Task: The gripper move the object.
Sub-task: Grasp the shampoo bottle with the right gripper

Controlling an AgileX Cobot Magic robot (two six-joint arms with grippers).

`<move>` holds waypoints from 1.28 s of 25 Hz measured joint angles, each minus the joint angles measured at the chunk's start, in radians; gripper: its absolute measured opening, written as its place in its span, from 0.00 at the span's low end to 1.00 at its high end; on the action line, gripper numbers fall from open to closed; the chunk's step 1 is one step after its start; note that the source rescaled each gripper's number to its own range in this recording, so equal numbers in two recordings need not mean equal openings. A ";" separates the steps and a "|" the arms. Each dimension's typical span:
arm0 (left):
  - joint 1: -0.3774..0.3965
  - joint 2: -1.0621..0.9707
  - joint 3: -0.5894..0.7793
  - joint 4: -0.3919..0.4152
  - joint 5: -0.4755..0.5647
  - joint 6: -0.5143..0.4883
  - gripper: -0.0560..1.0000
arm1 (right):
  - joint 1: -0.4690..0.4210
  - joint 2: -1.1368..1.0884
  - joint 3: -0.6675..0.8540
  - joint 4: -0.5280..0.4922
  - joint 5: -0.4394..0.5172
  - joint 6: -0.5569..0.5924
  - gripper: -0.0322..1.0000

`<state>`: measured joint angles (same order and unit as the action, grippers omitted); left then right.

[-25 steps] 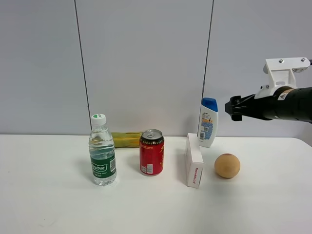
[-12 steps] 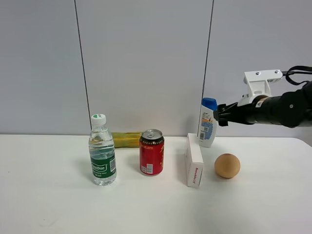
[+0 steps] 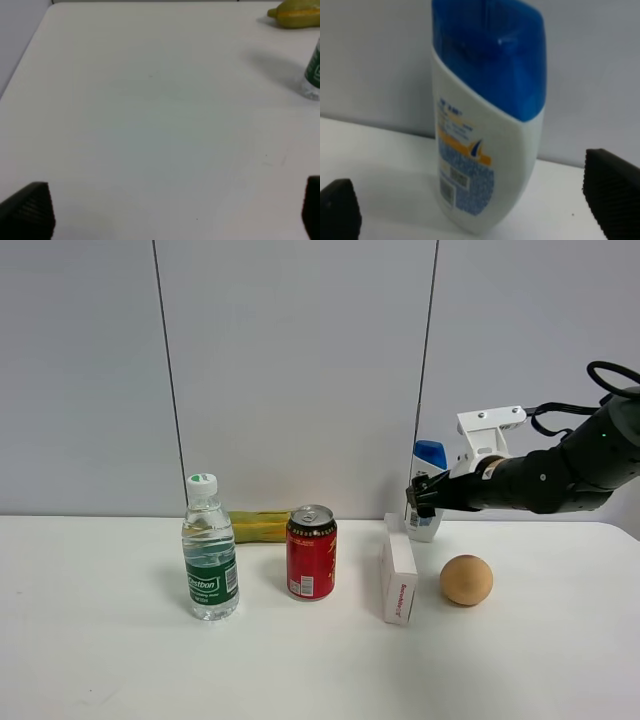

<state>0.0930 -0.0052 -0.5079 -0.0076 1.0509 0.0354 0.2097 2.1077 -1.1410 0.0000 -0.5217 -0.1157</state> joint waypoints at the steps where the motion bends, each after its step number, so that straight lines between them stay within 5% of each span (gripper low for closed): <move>1: 0.000 0.000 0.000 0.000 0.000 0.000 1.00 | 0.000 0.000 0.000 0.000 0.002 0.000 0.96; 32: 0.000 0.000 0.000 0.000 0.000 0.000 1.00 | -0.031 0.120 -0.119 -0.059 -0.047 0.001 0.96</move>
<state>0.0930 -0.0052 -0.5079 -0.0076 1.0509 0.0354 0.1783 2.2281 -1.2601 -0.0590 -0.5685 -0.1146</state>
